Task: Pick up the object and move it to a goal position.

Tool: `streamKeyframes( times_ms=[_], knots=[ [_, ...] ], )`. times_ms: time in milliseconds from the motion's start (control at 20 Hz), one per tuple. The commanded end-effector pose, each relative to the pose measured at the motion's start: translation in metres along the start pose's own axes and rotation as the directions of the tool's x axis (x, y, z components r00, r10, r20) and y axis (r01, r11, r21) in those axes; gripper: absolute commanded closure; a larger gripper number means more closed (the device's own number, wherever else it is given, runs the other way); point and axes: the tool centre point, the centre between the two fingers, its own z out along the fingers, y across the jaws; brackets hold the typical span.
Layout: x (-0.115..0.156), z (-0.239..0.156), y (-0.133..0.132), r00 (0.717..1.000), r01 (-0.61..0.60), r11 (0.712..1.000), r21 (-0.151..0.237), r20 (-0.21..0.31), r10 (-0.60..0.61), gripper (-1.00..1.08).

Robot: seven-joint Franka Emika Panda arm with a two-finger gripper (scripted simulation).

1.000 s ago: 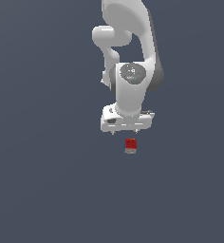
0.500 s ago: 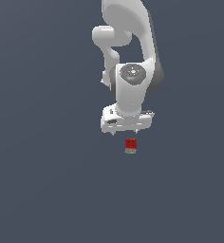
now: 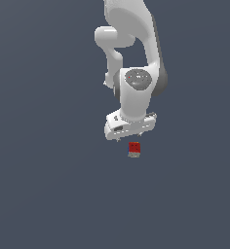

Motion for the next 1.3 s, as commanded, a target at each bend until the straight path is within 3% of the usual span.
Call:
streamKeyframes(
  times_ms=[0, 300, 600, 900, 1250],
  knots=[
    [0.001, 0.003, -0.001, 0.998, 0.061, 0.998, -0.002, 0.0, -0.061, -0.92],
    [0.003, 0.013, -0.005, 0.972, 0.236, 0.972, -0.007, 0.002, -0.236, -0.92],
    [0.006, 0.022, -0.01, 0.914, 0.407, 0.914, -0.01, 0.003, -0.407, -0.92],
    [0.008, 0.031, -0.014, 0.825, 0.564, 0.825, -0.012, 0.003, -0.564, -0.92],
    [0.011, 0.041, -0.02, 0.689, 0.725, 0.689, -0.014, 0.003, -0.725, -0.92]
  ],
)
